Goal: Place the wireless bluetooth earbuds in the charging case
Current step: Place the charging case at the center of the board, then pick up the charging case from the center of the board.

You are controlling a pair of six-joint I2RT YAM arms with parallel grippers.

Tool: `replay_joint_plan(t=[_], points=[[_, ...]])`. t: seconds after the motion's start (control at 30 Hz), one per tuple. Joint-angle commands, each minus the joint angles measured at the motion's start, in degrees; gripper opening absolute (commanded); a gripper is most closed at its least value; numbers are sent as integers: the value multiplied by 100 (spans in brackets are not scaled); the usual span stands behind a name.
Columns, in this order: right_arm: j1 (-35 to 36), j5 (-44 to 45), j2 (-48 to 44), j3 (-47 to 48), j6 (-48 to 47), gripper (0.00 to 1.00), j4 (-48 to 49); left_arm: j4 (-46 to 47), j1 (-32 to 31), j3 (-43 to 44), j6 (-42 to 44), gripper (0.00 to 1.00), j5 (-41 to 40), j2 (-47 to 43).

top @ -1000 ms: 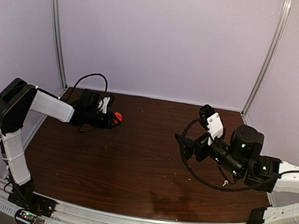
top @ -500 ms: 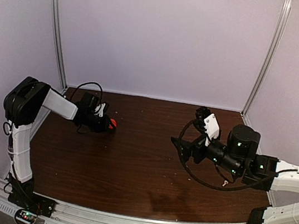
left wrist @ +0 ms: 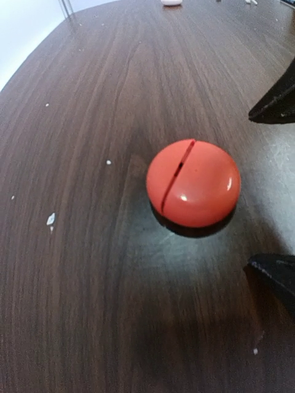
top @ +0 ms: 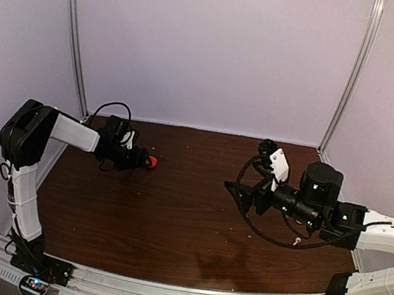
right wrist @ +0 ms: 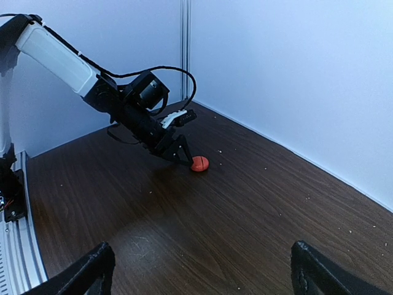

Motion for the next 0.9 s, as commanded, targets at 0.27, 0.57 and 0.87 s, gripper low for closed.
replay_joint_plan(t=[0.27,0.57,0.87], points=[[-1285,-630,265,602,654,100,-778,-325,28,-917,204,98,-1072,-2260],[-3015,-841,1002,868,856,99,-1654,953,50,-2212,-18,98,-1579,-4512],[-4513,-1244,2334,1232,1017,95,-1955,1606,24,-2666,284,98,-779,-4887]])
